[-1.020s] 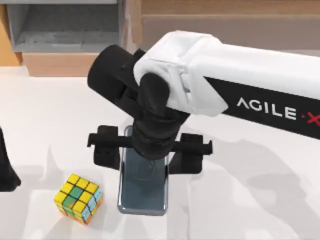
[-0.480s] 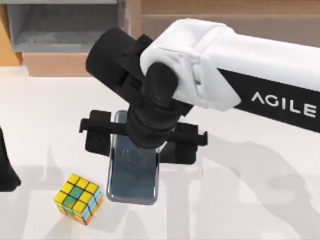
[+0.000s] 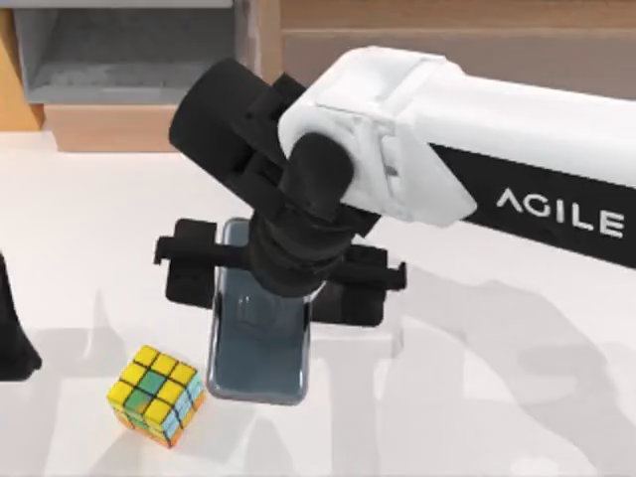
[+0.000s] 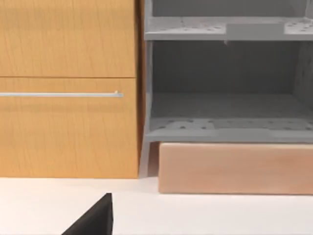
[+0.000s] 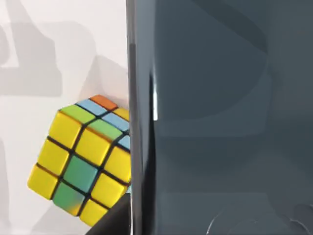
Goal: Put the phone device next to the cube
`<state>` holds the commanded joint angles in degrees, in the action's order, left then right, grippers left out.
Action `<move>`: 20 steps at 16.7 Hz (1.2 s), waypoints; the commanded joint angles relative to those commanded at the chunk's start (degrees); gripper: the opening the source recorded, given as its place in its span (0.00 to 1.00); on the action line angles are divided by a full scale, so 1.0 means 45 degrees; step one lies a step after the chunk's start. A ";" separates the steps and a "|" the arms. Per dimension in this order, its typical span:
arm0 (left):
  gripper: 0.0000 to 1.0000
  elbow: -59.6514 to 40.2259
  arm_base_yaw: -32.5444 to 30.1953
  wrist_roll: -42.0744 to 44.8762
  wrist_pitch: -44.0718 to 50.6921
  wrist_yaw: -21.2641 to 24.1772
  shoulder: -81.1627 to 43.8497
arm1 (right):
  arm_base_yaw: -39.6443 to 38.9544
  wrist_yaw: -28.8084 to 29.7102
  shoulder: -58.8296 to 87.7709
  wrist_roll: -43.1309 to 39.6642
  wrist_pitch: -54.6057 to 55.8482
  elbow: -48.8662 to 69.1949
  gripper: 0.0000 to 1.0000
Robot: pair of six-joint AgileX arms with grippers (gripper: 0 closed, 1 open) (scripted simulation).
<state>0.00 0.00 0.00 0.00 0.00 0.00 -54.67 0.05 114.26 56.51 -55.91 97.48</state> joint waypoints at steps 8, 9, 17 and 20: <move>1.00 0.0000 0.0000 0.0000 0.0000 0.0000 0.0000 | 0.0007 0.0097 0.1078 -0.0115 0.0425 -0.1040 0.00; 1.00 0.0000 0.0000 0.0000 0.0000 0.0000 0.0000 | 0.0007 0.0110 0.1303 -0.0127 0.0455 -0.1234 0.00; 1.00 0.0000 0.0000 0.0000 0.0000 0.0000 0.0000 | 0.0010 0.0161 0.2234 -0.0156 0.0520 -0.2043 0.00; 1.00 0.0000 0.0000 0.0000 0.0000 0.0000 0.0000 | 0.0010 0.0161 0.2234 -0.0156 0.0520 -0.2043 0.08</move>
<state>0.00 0.00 0.00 0.00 0.00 0.00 -54.62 0.77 124.31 55.80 -53.57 88.29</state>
